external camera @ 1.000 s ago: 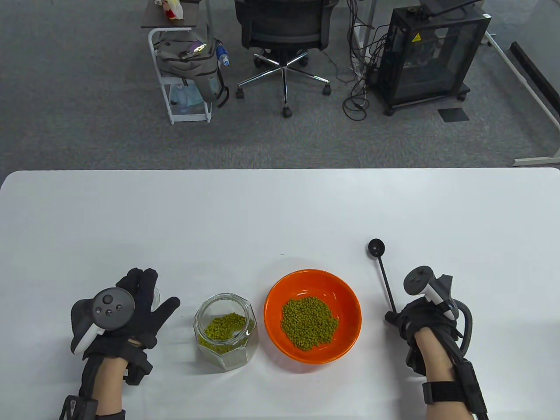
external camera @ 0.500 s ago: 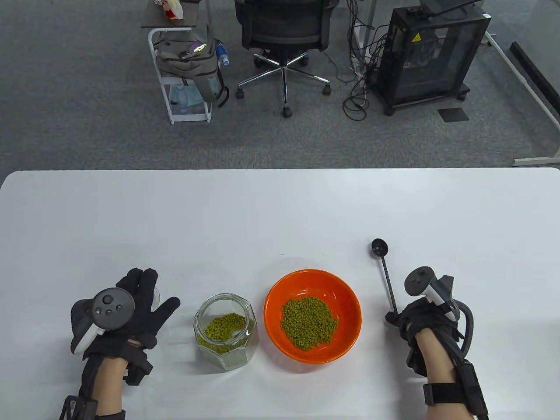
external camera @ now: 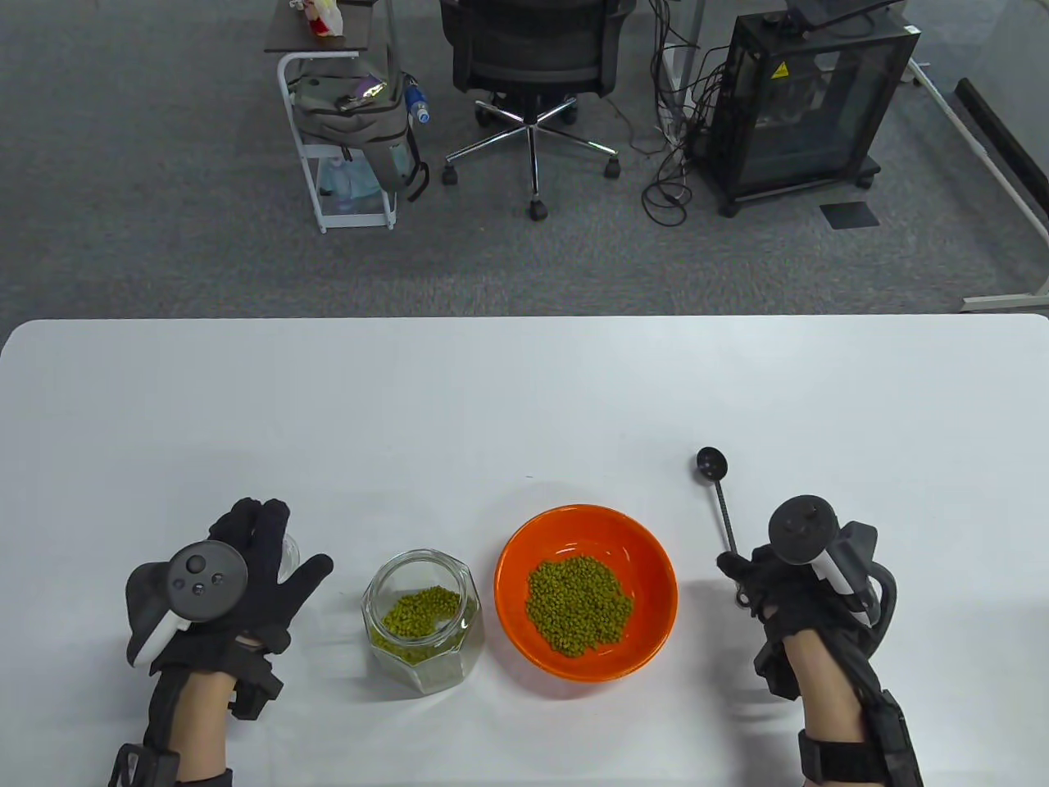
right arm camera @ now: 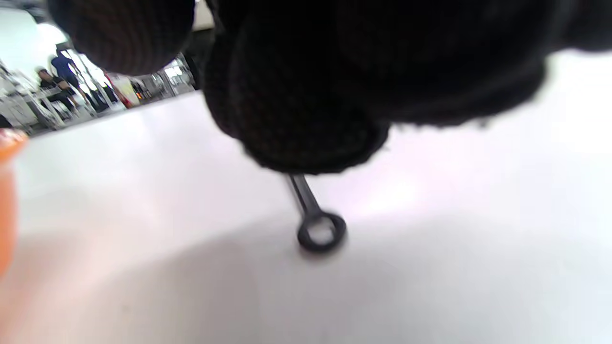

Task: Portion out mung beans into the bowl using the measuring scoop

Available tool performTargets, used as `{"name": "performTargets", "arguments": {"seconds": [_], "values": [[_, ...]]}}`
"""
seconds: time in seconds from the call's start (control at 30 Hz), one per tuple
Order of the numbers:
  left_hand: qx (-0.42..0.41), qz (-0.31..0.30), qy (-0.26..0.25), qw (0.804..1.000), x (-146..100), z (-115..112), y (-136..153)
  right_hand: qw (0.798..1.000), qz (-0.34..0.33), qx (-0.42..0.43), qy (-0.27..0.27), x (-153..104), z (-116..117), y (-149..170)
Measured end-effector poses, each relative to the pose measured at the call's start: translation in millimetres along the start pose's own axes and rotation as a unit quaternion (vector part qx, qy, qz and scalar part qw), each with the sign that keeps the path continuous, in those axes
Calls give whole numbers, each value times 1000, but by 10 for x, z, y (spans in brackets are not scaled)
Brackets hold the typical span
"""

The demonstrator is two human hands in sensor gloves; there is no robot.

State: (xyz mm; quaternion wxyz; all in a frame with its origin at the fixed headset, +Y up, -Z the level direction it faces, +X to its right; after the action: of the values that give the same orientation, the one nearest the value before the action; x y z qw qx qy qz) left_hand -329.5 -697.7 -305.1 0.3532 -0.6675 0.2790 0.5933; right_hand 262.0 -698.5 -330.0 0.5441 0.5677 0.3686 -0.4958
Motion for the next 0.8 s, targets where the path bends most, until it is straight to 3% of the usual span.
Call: {"name": "performTargets", "arguments": {"seconds": [0.17, 0.4, 0.8], "values": [[13, -3, -13, 1000, -16, 41, -9, 994, -31, 34, 96, -151, -184, -122], [28, 3, -24, 999, -20, 62, 11, 970, -108, 59, 210, -353, -344, -285], [61, 13, -43, 997, -19, 92, 56, 964, -144, 4, 224, -434, -305, -428]]}}
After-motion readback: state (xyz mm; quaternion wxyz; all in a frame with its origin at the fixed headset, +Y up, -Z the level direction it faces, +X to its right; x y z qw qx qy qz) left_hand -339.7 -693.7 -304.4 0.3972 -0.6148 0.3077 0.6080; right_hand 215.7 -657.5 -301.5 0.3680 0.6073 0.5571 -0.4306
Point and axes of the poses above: the tracker on the back of each hand, its own y axis roughly to the little-finger side, its own x axis roughly from the wrist to the fingertips, z = x × y, the point moved 2 cm from there along x, roughly from the wrist to the fingertips, and after that the axes turned 9 degrees about -x, right-handed, at the moved point
